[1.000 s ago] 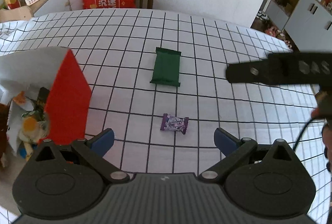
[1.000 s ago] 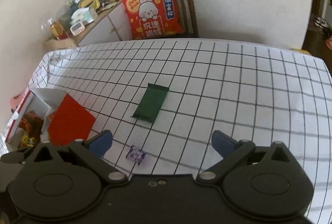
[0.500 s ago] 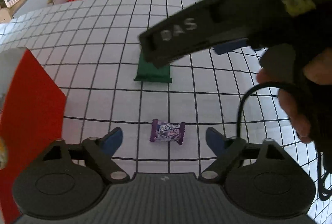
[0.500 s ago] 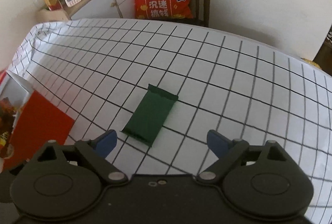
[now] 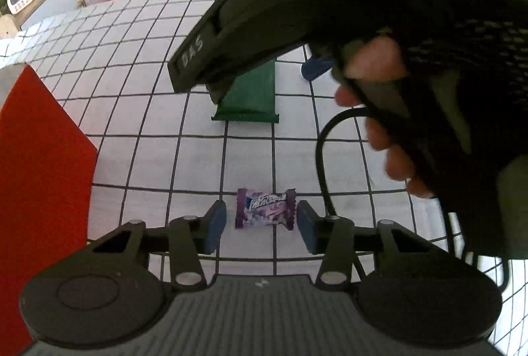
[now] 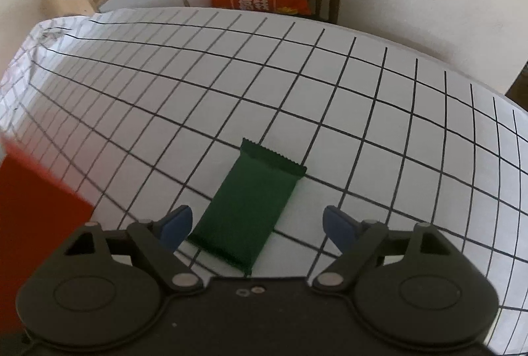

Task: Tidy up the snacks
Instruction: 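Grasp the purple candy with the left tool while the right grasps the green packet, then carry the purple candy and green packet into the red box and open both tools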

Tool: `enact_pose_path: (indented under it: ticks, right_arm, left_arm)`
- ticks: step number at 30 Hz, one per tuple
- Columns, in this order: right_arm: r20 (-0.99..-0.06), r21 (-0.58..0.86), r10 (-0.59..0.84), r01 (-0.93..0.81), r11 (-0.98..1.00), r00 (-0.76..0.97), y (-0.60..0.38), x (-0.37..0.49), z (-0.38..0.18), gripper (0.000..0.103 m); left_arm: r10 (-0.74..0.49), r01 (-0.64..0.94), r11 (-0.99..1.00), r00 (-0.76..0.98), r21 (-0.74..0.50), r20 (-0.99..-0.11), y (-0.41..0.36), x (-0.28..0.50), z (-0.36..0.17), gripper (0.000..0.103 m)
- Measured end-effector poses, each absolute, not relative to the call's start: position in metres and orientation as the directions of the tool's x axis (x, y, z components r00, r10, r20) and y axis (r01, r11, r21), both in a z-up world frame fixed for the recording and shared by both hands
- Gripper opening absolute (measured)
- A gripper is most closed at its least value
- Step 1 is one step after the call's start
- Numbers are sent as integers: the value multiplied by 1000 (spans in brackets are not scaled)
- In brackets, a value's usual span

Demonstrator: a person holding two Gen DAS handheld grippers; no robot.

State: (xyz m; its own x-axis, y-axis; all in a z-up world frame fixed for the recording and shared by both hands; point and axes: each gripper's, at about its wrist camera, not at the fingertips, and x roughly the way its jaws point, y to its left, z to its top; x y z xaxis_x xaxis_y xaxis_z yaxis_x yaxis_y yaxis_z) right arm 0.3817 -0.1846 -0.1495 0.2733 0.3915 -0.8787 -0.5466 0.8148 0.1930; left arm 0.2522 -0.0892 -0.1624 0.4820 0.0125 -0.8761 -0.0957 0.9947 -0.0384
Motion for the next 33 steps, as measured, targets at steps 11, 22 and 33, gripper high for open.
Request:
enact_pose_path:
  ticks: [11, 22, 33]
  right_arm:
    - [-872, 74, 357, -630, 773, 335, -164, 362, -153, 72]
    - [-850, 208, 435, -572, 794, 295, -198, 368, -145, 45]
    - [-805, 327, 527, -536, 778, 273, -256, 341, -118, 45]
  left_arm:
    - [9, -99, 994, 501, -47, -865, -88, 251, -163, 30]
    - [-19, -119, 989, 488, -88, -873, -73, 249, -164, 24]
    - [-39, -143, 982, 487, -123, -872, -61, 226, -150, 24]
